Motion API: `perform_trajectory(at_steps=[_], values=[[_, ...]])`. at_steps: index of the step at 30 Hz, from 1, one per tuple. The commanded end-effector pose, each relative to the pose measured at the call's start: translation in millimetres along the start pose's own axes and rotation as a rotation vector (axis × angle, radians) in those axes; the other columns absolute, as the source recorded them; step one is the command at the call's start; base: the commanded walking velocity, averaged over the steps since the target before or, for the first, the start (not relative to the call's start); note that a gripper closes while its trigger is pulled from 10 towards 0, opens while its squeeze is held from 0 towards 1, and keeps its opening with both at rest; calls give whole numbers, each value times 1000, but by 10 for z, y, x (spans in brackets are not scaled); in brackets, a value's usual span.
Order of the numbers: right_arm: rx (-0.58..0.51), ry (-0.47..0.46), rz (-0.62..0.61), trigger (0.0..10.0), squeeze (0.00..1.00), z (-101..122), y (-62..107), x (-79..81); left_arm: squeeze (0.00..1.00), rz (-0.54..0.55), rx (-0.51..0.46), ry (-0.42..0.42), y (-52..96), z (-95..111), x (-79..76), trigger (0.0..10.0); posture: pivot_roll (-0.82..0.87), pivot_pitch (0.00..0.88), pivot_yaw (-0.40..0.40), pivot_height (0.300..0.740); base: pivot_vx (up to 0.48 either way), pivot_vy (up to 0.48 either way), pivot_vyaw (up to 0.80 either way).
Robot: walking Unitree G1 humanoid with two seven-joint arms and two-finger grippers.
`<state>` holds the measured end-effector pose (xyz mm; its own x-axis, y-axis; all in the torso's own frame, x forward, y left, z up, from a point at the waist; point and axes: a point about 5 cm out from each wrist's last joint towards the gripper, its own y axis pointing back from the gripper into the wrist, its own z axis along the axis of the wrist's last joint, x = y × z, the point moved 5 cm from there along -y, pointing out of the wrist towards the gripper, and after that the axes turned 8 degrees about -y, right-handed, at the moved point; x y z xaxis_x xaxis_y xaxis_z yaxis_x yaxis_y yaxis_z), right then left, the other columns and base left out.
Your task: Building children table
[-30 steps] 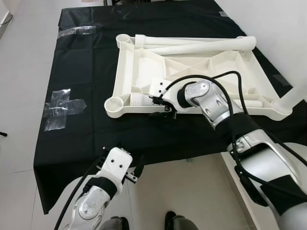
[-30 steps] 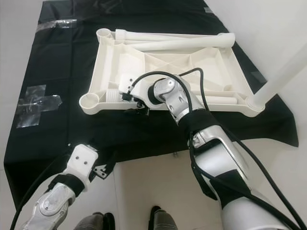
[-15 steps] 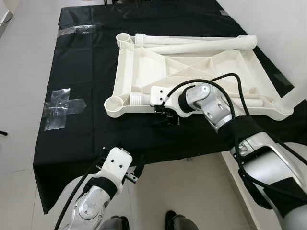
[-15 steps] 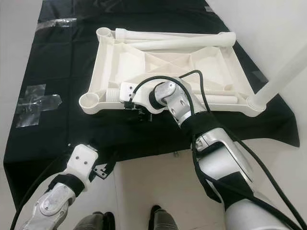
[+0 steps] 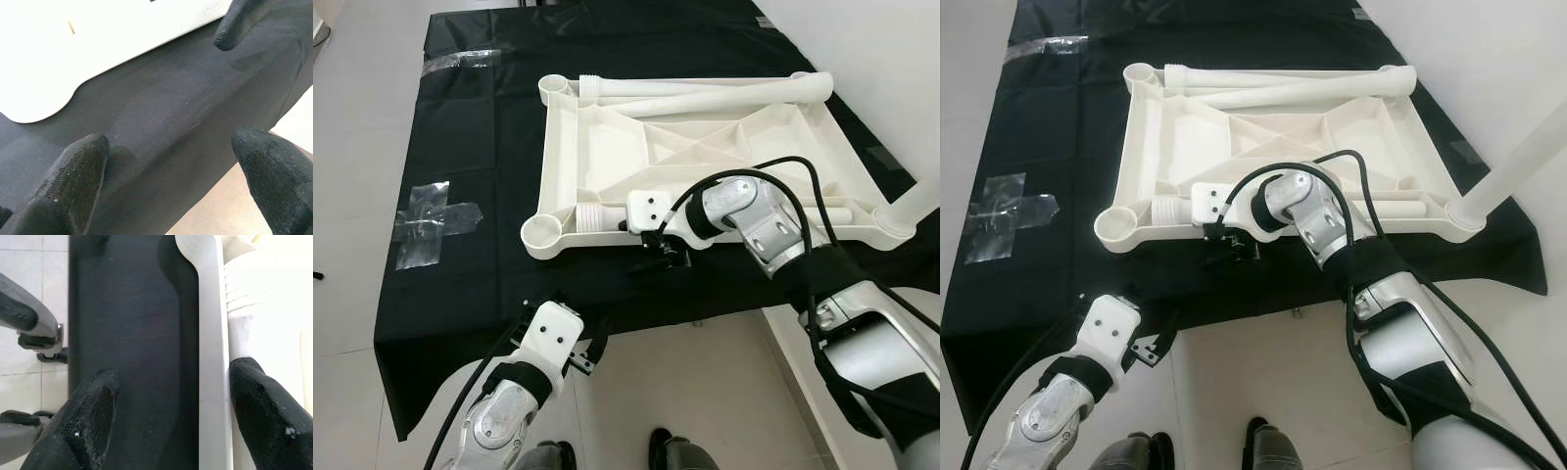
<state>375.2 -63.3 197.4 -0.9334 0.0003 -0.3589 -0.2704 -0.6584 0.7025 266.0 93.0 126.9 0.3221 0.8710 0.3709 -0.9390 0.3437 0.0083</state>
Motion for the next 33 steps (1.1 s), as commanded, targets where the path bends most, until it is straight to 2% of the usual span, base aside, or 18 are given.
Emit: perform_trajectory(at_steps=[1,6,11,16,17,18,20,22,26,28,30,31,33], values=[[-20,16,113,10000,0,-7,-115,203,0,-13,12,-4,39,-21,-26,10000,75,249,-35,740,0,0,0],[-40,41,147,10000,0,7,-107,270,0,-16,12,-5,42,-21,-27,10000,74,249,-35,740,0,0,0],[-105,34,69,10000,0,62,-94,166,0,-13,6,-12,33,-5,-19,10000,78,249,-39,740,0,0,0],[-338,-57,-16,10000,0,309,131,13,0,13,-7,-15,8,30,114,10000,74,247,-39,740,0,0,0],[-338,-57,-16,10000,0,309,131,13,0,13,-7,-15,8,30,114,10000,74,247,-39,740,0,0,0],[-391,-84,-45,10000,0,359,185,-34,0,22,-15,-8,0,48,159,10000,74,247,-39,740,0,0,0],[-431,-106,-62,10000,0,387,232,-63,0,21,-33,-2,-14,104,194,10000,74,246,-37,740,0,0,0],[-489,-131,-62,10000,0,417,324,-65,0,12,-80,37,-32,243,253,10000,75,246,-35,740,0,0,0],[-514,-138,-52,10000,0,424,372,-49,0,7,-108,66,-35,325,285,10000,75,246,-35,740,0,0,0],[-565,-169,-66,10000,0,446,454,-86,0,-37,-166,110,-16,514,318,10000,76,247,-33,740,0,0,0],[-613,-225,-159,10000,0,445,553,-237,0,-65,-233,175,3,749,406,10000,82,247,-35,740,0,0,0],[-613,-225,-159,10000,0,445,553,-237,0,-65,-233,175,3,749,406,10000,82,247,-35,740,0,0,0],[-624,-285,-308,10000,0,408,599,-443,0,-22,-254,253,-46,842,568,10000,84,244,-37,740,0,0,0]])
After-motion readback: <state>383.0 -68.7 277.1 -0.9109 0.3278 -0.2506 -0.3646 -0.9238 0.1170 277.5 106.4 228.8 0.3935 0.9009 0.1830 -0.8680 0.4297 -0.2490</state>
